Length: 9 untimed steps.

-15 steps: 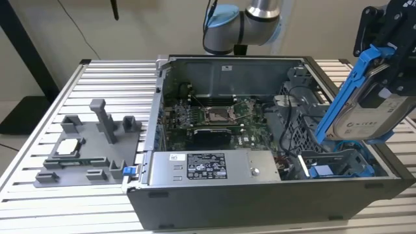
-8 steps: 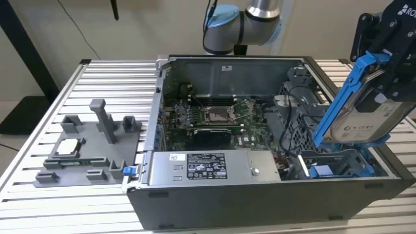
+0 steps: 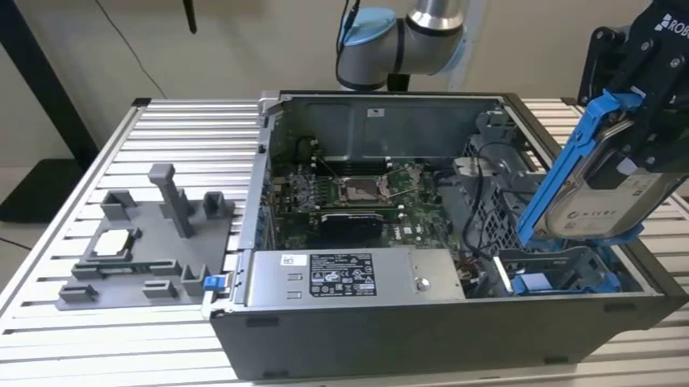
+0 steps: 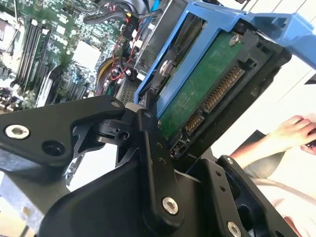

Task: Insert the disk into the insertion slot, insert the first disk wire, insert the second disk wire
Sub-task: 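Insert the disk into the insertion slot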

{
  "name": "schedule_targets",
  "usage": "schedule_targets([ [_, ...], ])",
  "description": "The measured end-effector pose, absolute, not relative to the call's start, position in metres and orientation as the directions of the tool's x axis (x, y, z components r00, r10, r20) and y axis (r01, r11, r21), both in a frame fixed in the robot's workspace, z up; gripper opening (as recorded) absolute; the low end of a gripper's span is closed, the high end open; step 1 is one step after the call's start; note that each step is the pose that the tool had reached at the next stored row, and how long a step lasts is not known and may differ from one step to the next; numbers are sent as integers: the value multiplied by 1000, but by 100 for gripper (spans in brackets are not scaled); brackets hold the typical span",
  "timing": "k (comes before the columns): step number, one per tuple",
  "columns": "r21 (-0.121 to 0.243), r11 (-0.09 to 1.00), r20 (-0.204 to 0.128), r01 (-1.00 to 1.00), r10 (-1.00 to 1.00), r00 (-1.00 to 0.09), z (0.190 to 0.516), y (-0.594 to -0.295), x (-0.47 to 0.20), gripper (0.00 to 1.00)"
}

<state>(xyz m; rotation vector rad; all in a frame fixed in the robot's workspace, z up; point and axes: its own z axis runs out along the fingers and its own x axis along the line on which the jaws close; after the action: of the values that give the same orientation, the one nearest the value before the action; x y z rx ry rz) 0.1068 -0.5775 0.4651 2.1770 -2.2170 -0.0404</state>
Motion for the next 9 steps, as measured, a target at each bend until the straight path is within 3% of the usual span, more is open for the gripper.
schedule_targets([
  [9,42,18,6,-999,-1000,-18,459,-577,107,0],
])
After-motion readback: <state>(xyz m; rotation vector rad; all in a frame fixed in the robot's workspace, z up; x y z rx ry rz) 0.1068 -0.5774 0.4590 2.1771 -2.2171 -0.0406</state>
